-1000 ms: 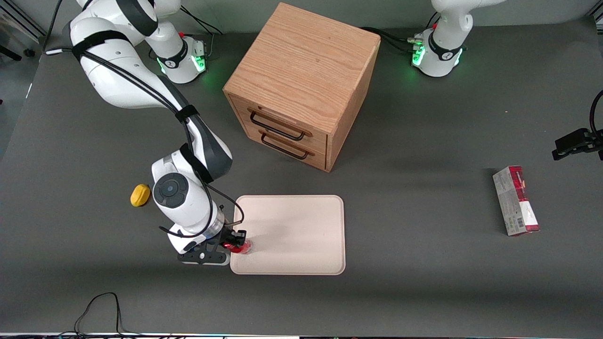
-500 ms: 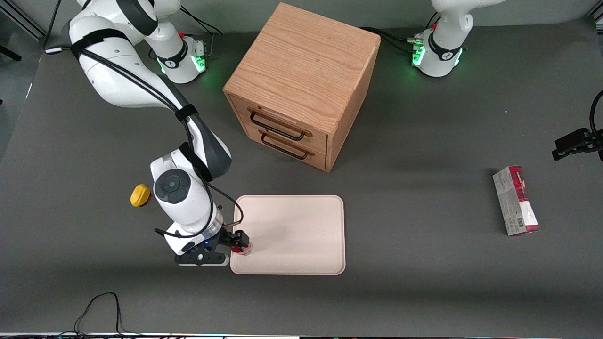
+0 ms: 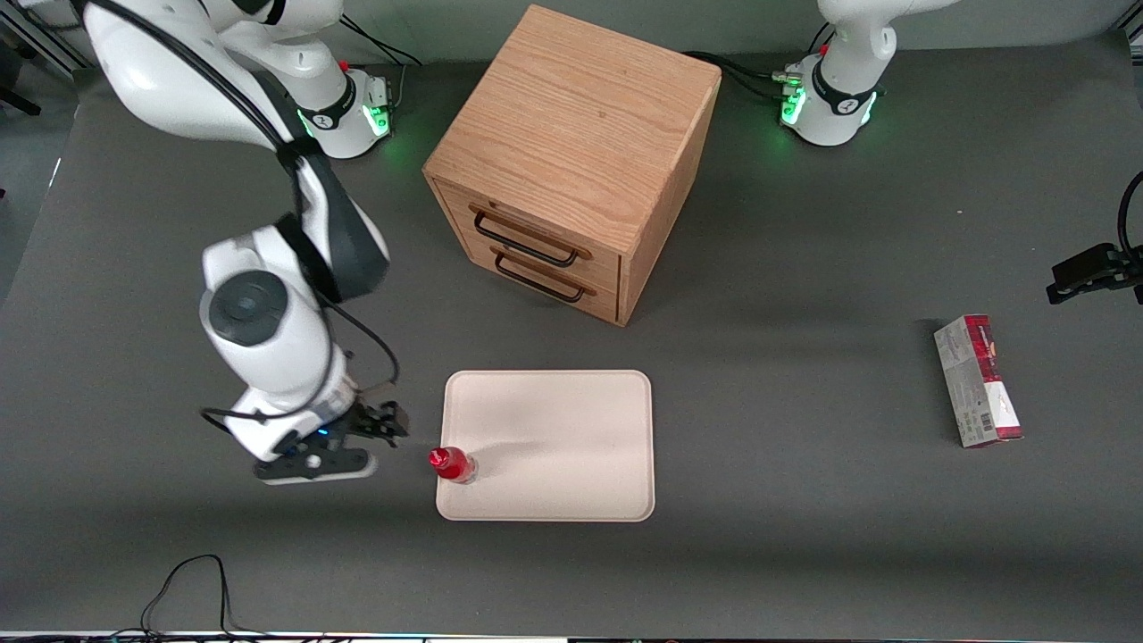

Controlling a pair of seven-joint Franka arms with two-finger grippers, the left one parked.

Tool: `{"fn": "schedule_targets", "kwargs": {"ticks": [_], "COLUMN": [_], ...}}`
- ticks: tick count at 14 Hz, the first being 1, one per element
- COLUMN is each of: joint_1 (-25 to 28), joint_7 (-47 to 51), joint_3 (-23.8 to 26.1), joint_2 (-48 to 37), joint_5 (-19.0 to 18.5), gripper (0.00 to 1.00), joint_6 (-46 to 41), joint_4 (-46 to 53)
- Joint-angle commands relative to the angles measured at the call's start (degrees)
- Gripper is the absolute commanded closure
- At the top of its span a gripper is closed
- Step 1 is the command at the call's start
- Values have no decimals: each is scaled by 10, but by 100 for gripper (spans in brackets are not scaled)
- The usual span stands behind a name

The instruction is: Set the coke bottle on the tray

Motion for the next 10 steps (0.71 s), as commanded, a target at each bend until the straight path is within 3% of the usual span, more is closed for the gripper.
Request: {"fn": "schedule_targets", "kwargs": {"ticks": [1, 5, 10], "joint_1": [2, 2, 2], "joint_7": [-128, -170, -162], "joint_3": [-69, -137, -170], "joint_2": [-137, -256, -334], "joint_5": [88, 147, 147], "gripper": [0, 0, 0], "joint_6": [-84, -191, -275], "joint_4": [-88, -123, -142]}}
